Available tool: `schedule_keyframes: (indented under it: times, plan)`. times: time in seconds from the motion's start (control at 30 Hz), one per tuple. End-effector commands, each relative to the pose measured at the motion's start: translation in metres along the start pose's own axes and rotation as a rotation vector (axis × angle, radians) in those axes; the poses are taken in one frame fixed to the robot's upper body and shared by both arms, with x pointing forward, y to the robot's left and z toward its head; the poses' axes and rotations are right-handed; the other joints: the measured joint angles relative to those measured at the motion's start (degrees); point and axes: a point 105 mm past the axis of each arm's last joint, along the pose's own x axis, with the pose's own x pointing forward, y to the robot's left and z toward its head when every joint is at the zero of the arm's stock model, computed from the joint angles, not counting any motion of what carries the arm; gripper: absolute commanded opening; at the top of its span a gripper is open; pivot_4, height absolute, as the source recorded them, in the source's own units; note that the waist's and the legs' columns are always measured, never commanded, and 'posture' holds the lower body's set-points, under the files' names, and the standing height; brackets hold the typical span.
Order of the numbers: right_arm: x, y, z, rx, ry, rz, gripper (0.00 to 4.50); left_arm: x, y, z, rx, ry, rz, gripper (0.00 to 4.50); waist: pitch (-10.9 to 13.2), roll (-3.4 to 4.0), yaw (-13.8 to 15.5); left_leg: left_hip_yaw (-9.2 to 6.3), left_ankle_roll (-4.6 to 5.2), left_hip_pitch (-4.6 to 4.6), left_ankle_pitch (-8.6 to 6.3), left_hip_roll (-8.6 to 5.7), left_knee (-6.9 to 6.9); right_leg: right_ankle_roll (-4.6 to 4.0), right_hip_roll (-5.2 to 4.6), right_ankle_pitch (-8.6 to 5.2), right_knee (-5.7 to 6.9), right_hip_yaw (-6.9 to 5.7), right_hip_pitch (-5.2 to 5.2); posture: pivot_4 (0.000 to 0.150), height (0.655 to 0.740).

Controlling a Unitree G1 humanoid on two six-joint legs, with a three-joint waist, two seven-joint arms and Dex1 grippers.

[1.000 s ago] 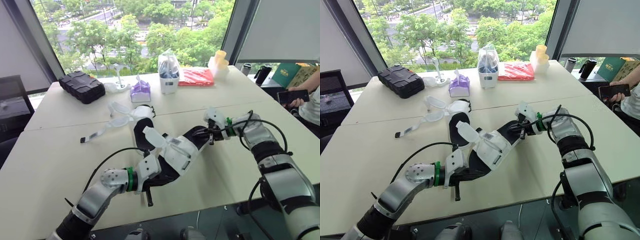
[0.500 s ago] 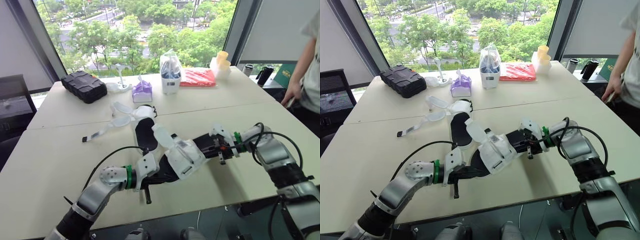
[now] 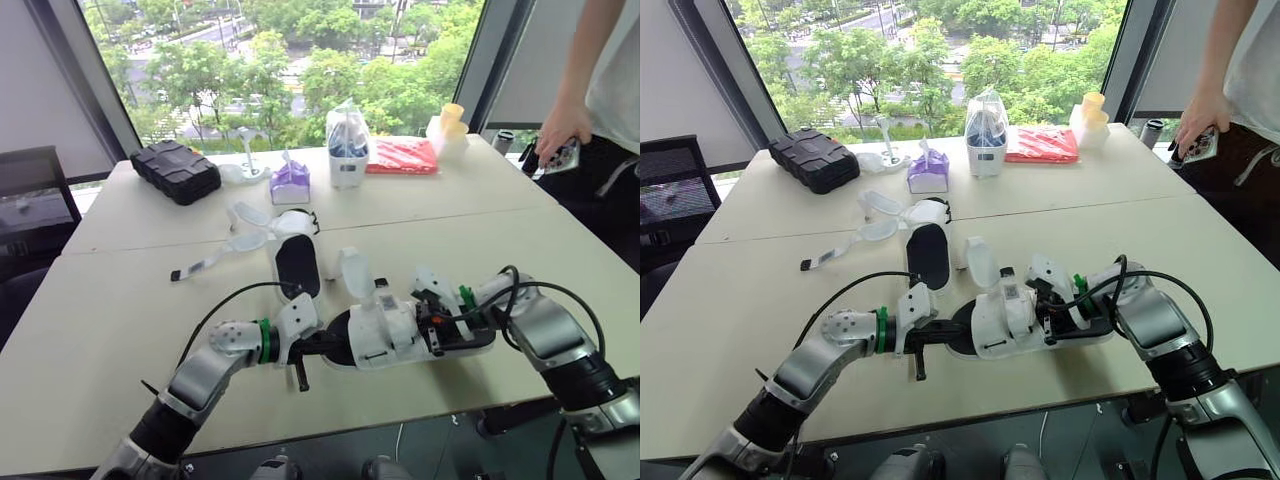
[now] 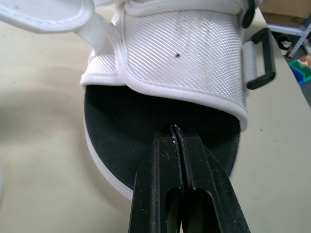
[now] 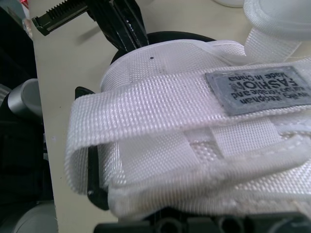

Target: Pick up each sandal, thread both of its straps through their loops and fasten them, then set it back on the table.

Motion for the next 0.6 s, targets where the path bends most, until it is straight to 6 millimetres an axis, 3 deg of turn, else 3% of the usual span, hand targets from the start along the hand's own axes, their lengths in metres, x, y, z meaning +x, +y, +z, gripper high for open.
schedule_keyframes:
  times: [0.03, 0.5, 0.6]
  plan:
    - [0.003, 0.009, 0.015, -0.044, -0.04, 0.025, 0.06, 0.002, 0.0, 0.004, 0.018, -0.005, -0.016, 0.0, 0.0, 0.0, 0.0, 0.0, 0.0, 0.0, 0.0, 0.0, 0.0, 0.0, 0.0, 0.0, 0.0, 0.0, 0.0, 0.15, 0.74]
    - [0.019, 0.026, 0.027, 0.029, -0.122, 0.075, 0.06, 0.005, -0.007, 0.015, 0.035, -0.036, -0.087, 0.0, 0.0, -0.01, 0.0, -0.01, 0.0, -0.02, 0.0, 0.01, -0.03, 0.0, -0.01, 0.0, -0.02, 0.0, -0.02, 0.15, 0.74]
    - [0.021, 0.027, 0.021, 0.017, -0.096, 0.065, 0.06, 0.007, -0.01, 0.015, 0.02, -0.046, -0.102, 0.0, 0.0, -0.01, 0.0, -0.01, 0.0, -0.02, 0.0, 0.01, -0.03, 0.0, -0.01, 0.0, -0.02, 0.0, -0.02, 0.15, 0.74]
